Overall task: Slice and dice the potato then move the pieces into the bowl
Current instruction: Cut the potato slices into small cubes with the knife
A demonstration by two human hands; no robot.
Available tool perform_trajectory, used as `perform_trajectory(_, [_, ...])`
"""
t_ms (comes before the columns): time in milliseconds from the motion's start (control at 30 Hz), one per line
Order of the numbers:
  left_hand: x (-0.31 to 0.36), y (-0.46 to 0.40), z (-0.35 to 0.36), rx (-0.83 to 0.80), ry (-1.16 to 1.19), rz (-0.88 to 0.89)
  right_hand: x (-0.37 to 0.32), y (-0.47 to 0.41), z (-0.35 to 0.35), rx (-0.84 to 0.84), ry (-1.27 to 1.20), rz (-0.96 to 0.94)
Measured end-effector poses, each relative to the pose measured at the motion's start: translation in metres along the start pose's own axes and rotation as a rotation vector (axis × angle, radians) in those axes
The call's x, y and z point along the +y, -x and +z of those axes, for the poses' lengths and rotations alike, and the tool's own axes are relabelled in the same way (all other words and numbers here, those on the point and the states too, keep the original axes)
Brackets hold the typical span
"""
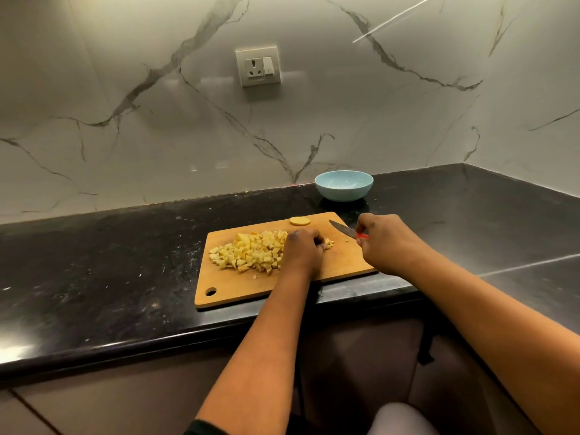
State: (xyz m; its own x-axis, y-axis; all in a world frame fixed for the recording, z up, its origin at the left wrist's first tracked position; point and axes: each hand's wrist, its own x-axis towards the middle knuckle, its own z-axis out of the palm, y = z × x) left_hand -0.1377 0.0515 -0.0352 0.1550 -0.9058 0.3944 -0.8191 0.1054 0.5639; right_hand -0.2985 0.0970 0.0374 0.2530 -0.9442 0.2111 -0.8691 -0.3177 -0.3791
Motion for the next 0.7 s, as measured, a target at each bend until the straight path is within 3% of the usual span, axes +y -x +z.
perform_trajectory(700, [-0.001,-0.002,0.002,-0.024,-0.036,-0.005,-0.009,0.004,0.037,-0.103,0.107,0.001])
